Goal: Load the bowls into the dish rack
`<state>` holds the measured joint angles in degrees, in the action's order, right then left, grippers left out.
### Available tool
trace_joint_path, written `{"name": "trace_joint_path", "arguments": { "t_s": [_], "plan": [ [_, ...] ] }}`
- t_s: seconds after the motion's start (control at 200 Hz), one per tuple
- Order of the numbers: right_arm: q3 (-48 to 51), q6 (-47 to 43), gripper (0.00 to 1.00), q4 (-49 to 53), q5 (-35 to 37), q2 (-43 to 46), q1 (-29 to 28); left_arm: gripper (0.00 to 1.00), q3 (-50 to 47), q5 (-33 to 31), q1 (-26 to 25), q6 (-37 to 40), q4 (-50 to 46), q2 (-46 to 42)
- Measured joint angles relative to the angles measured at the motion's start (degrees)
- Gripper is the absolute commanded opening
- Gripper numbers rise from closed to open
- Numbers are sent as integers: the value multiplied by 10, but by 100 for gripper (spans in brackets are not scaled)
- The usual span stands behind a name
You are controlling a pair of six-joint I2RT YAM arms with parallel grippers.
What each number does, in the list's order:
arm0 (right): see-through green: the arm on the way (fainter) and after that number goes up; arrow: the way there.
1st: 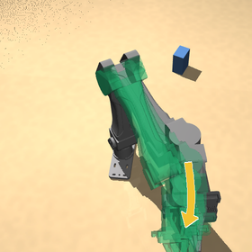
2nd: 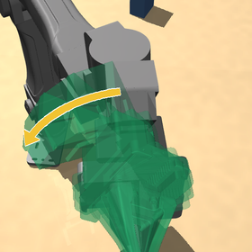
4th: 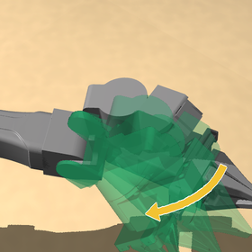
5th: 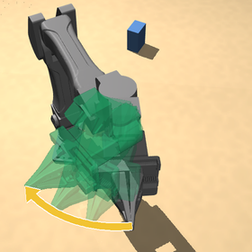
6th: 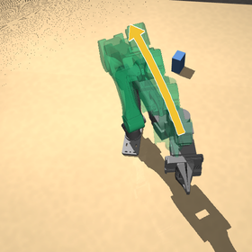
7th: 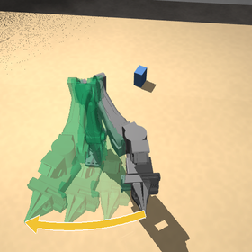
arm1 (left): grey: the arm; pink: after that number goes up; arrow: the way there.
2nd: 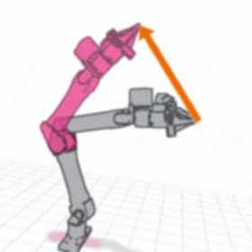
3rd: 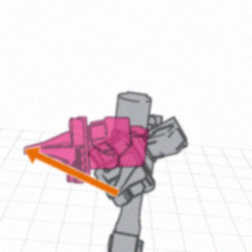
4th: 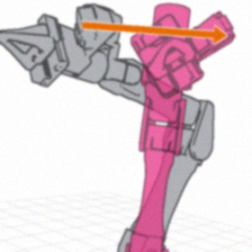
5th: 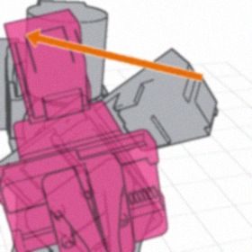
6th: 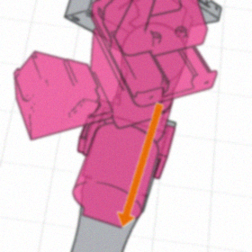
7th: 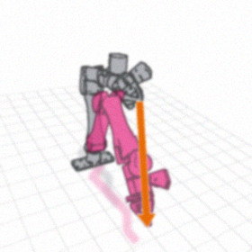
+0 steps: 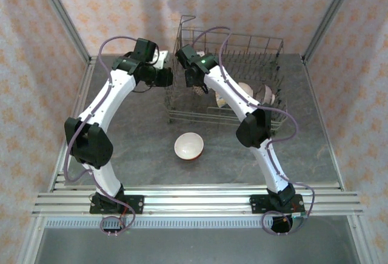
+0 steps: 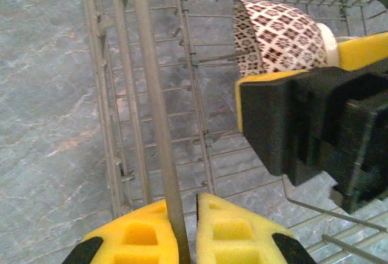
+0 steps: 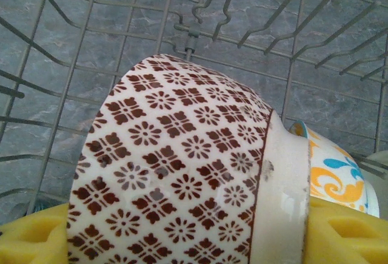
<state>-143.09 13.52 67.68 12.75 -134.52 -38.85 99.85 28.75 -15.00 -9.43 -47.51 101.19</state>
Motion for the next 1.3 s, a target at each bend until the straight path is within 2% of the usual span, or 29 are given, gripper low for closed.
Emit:
{"name": "trace_joint_path", "arguments": {
  "t_s": [0.16, 0.41, 1.001, 1.301],
  "plan": [
    [9, 2, 48, 15, 19, 0, 0, 12, -17, 8, -8, -10, 14, -11],
    [38, 14, 48, 14, 25, 4, -5, 22, -34, 7, -13, -5, 21, -25],
    [66, 101, 50, 2, 21, 4, -5, 23, -58, 11, -6, -6, 31, -57],
    [118, 125, 50, -39, 13, 4, 0, 23, -58, 11, -6, -5, 31, -57]
  ]
}}
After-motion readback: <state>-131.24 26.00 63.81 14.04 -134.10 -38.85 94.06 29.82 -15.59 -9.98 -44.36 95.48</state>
